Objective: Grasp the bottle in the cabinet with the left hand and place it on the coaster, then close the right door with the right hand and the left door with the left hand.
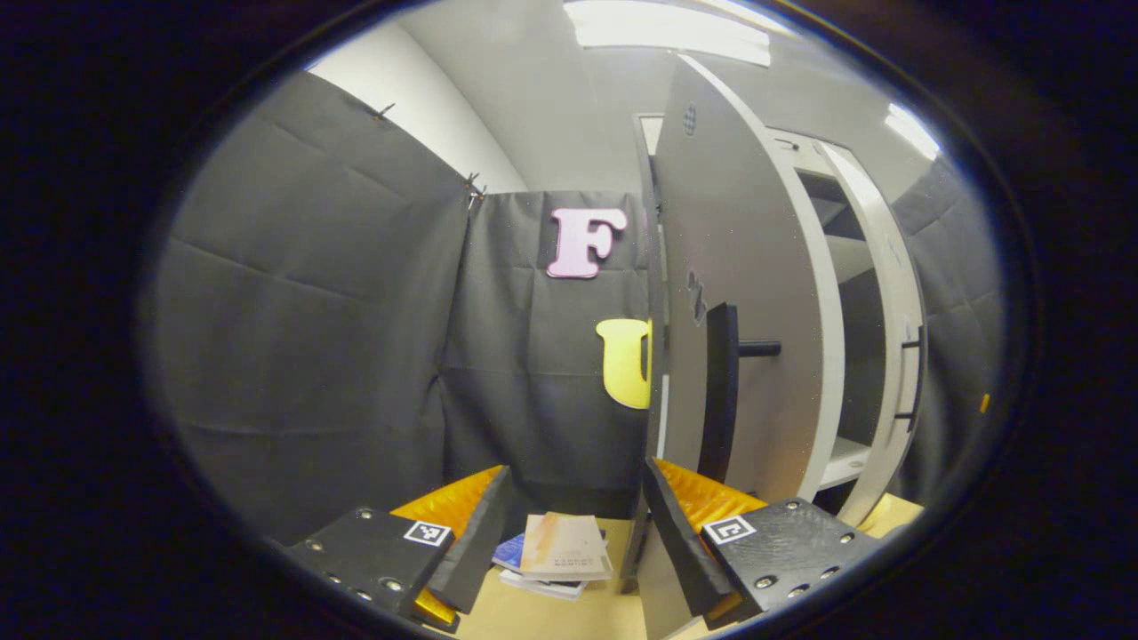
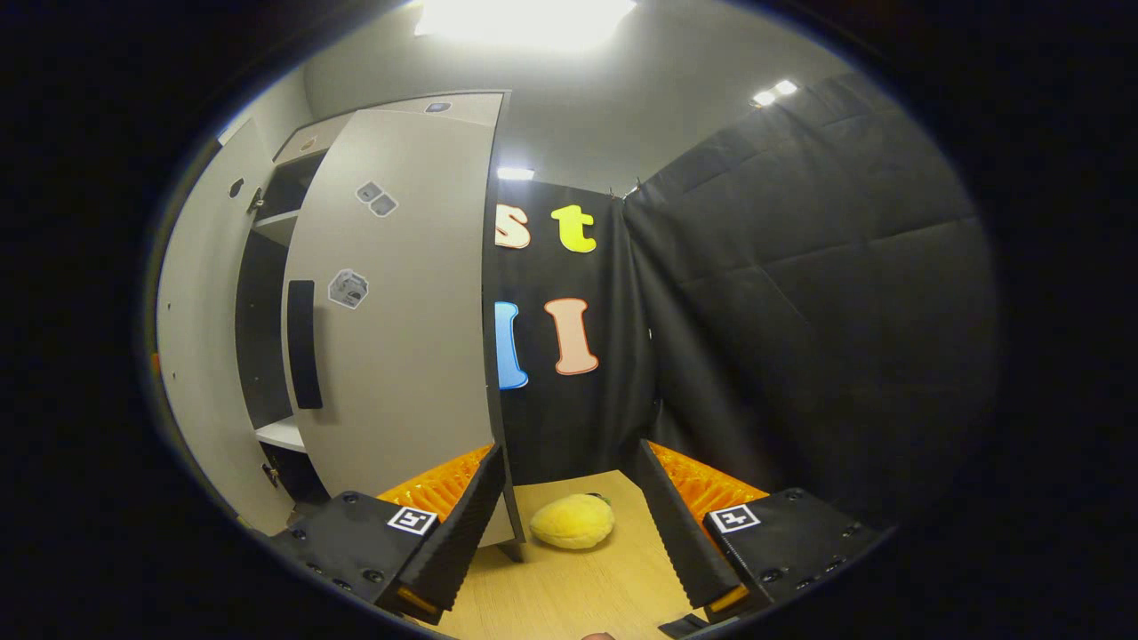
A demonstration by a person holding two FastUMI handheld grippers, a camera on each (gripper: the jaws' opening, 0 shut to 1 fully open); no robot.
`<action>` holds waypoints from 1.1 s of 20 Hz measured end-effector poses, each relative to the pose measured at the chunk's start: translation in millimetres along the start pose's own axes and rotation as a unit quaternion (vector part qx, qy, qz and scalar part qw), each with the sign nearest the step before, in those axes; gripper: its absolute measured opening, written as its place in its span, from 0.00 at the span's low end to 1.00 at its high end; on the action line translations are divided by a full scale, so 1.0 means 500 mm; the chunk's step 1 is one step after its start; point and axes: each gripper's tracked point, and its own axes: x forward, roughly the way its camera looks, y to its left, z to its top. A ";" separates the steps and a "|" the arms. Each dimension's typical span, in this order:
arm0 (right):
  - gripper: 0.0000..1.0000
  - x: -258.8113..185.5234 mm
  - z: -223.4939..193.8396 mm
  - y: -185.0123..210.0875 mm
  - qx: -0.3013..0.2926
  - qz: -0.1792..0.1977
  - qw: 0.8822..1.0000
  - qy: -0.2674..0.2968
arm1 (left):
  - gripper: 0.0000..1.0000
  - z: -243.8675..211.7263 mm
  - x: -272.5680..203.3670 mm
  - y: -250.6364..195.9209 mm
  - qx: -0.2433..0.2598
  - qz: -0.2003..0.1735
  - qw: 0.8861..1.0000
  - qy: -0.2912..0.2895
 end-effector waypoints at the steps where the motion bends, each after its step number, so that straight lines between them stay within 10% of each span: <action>1: 0.95 0.000 0.001 -0.001 0.001 0.006 1.000 0.000 | 0.94 0.000 0.001 -0.021 -0.001 -0.006 1.000 0.000; 22: 0.95 -0.048 0.003 -0.097 -0.025 0.016 1.000 0.002 | 0.94 -0.009 0.095 -0.345 -0.008 -0.090 0.996 -0.011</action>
